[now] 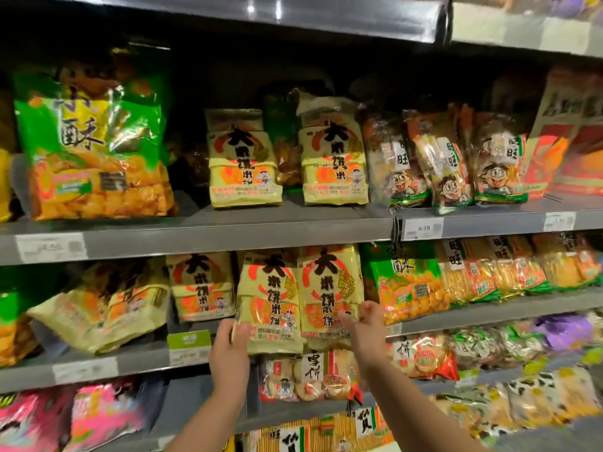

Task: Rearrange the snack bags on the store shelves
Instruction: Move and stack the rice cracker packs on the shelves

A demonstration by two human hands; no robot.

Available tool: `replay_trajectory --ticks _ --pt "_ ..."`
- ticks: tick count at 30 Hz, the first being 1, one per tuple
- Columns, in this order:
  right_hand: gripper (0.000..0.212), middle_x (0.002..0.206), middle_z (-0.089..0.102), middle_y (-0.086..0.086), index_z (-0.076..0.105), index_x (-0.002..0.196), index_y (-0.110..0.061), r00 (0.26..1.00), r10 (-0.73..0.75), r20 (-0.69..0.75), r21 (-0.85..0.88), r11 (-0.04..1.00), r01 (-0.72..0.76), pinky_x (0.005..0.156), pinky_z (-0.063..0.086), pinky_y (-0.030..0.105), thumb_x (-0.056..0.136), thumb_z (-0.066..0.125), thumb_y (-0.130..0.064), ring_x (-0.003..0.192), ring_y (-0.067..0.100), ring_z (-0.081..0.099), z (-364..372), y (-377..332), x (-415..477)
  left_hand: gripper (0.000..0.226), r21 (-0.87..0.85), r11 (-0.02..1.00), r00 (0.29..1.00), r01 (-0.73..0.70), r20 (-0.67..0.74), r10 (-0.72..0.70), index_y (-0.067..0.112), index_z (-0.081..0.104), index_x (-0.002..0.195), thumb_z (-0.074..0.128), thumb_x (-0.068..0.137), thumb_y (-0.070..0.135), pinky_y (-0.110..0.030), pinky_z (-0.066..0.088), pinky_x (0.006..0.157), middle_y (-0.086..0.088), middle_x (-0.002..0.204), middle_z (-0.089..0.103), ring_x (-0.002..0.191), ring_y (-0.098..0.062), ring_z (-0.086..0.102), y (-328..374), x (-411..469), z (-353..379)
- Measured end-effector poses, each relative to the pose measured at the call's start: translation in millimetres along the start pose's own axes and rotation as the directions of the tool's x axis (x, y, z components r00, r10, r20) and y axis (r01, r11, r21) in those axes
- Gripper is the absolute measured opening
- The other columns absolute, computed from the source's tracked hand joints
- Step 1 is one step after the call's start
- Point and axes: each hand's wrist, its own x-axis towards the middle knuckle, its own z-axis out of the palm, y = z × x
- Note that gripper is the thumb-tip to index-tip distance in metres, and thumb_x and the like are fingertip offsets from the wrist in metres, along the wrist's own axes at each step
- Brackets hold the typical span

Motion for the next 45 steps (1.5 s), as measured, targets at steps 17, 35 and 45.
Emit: replay_trajectory --ticks 17,35,45 --pt "0.062 0.148 0.028 0.011 0.028 0.142 -0.012 0.982 -0.034 -0.185 -0.419 0.907 -0.047 0.102 0.037 0.045 0.091 0.055 -0.034 0.13 0.03 0.038 36.3 36.2 47.2 0.017 0.511 0.86 0.986 -0.013 -0.139 0.098 0.012 0.063 0.09 0.056 0.089 0.027 -0.028 0.037 0.063 -0.005 0.101 0.049 0.086 -0.026 0.053 -44.4 33.2 31.4" --pt "0.083 0.139 0.028 0.023 0.023 0.142 -0.009 0.949 0.082 -0.304 -0.256 0.953 -0.164 0.091 0.045 0.054 0.078 0.071 -0.031 0.116 0.043 0.045 43.8 54.9 38.8 0.066 0.447 0.874 0.974 -0.188 -0.03 0.225 0.005 0.038 0.134 0.069 0.077 0.004 -0.028 0.049 0.081 -0.011 0.134 0.026 0.091 -0.02 0.061 -67.5 0.0 49.2" --pt "0.031 0.111 0.038 0.005 0.043 0.094 -0.014 0.949 -0.07 -0.309 -0.229 0.973 -0.003 0.061 0.039 0.016 0.08 0.07 -0.007 0.075 0.001 0.053 33.0 69.7 32.0 0.032 0.681 0.506 0.815 -0.529 0.242 0.527 0.007 0.071 0.097 0.078 0.066 0.003 -0.031 0.052 0.082 -0.005 0.093 0.064 0.098 -0.013 0.046 -95.9 5.2 43.1"
